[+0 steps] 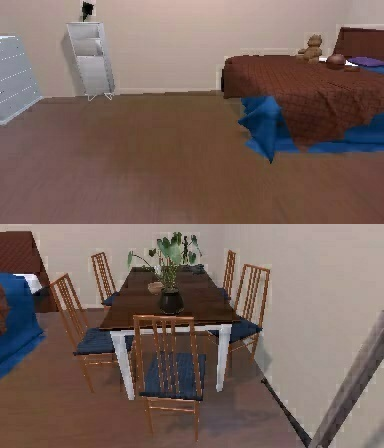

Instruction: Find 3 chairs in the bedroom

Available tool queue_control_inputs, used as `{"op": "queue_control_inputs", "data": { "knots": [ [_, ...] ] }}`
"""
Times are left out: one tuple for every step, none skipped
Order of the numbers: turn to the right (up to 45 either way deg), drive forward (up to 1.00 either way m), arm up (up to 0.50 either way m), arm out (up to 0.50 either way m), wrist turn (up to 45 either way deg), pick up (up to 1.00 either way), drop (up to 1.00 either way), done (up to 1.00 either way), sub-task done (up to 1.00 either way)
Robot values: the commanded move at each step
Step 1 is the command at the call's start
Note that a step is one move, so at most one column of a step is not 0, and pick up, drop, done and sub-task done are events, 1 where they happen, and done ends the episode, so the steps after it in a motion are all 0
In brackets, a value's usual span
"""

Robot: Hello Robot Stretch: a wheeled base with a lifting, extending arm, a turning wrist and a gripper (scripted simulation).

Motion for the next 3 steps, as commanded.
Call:
{"op": "queue_control_inputs", "data": {
  "knots": [
    [-21.0,0.00,0.00,0.00,0.0,0.00,0.00,0.00,0.00],
    [0.0,0.10,0.00,0.00,0.0,0.00,0.00,0.00,0.00],
    [45.0,0.00,0.00,0.00,0.0,0.00,0.00,0.00,0.00]
  ]
}}
